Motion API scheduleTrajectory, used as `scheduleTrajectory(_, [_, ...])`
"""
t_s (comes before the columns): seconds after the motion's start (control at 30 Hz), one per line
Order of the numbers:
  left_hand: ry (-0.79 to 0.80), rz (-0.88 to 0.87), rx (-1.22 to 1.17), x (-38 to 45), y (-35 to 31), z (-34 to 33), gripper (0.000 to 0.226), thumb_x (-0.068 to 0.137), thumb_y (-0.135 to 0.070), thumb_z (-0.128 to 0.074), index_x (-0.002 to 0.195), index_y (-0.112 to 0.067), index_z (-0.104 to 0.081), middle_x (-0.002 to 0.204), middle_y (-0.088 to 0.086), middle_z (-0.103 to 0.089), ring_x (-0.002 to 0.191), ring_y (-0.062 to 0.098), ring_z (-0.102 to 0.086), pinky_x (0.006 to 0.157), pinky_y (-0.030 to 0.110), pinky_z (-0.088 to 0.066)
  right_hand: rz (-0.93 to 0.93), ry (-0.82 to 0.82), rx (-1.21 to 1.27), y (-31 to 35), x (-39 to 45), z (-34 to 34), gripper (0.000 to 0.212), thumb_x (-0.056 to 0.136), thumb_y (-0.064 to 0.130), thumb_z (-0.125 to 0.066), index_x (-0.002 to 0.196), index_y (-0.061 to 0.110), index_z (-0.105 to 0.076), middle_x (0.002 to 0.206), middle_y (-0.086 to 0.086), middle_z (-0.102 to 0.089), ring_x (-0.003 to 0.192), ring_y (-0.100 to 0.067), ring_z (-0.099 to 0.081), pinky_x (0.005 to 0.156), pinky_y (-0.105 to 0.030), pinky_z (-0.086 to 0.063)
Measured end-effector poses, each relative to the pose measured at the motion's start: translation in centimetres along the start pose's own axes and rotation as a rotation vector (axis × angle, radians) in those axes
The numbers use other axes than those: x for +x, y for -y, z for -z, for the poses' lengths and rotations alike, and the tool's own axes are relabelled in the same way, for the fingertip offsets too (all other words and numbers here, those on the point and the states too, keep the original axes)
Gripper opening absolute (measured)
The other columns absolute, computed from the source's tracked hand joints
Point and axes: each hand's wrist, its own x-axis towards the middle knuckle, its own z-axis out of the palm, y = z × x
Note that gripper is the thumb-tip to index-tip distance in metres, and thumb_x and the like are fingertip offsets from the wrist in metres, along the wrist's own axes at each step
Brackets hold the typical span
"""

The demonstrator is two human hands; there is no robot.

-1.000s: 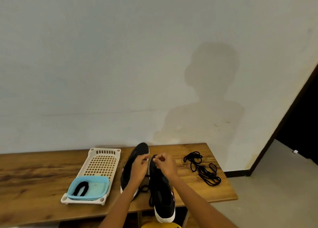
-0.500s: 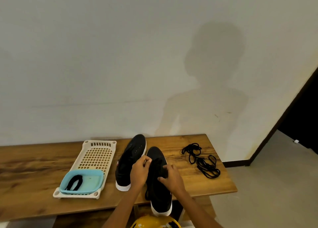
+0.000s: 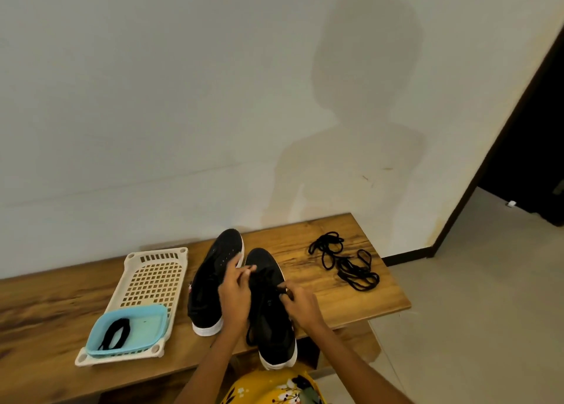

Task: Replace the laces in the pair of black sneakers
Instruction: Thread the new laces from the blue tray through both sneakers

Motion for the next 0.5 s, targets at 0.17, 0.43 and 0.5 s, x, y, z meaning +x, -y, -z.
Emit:
scheduleTrajectory(0.17, [-0.096,-0.018,-0.122,1.9,-1.3,3.6,0.013,0.092,-0.008,-0.056,0.092,-0.02,-0.06,0.094,0.003,-0.07,0.084,0.018,-0.068,0.073,0.014,-0.052,-0.041,0.022,0.045,0.4,0.1,0.1,0.025,0.094,0.012,-0.049,0.114,0.017,-0.063,0.108,-0.003,-0.067,0.095,-0.015,-0.061,0.074,-0.023,-0.045])
scheduleTrajectory(0.43, [-0.008,0.252,-0.45,0.5,-4.2,3.0,0.016,0.1,-0.016,-0.042,0.088,-0.011,-0.051,0.059,0.004,-0.055,0.043,0.014,-0.053,0.05,0.027,-0.053,-0.078,0.054,0.014,1.4,-0.2,0.4,0.03,0.094,0.006,-0.047,0.119,0.016,-0.06,0.11,-0.009,-0.066,0.1,-0.025,-0.061,0.069,-0.022,-0.036])
scheduleTrajectory(0.5, [0.174,0.211,-0.203,-0.1,-4.3,2.3,0.015,0.098,-0.017,-0.047,0.088,-0.01,-0.056,0.064,0.004,-0.054,0.038,0.01,-0.046,0.041,0.025,-0.047,-0.087,0.056,0.004,1.5,-0.2,0.4,0.029,0.092,0.005,-0.047,0.116,0.015,-0.06,0.108,-0.01,-0.066,0.099,-0.026,-0.06,0.069,-0.023,-0.035])
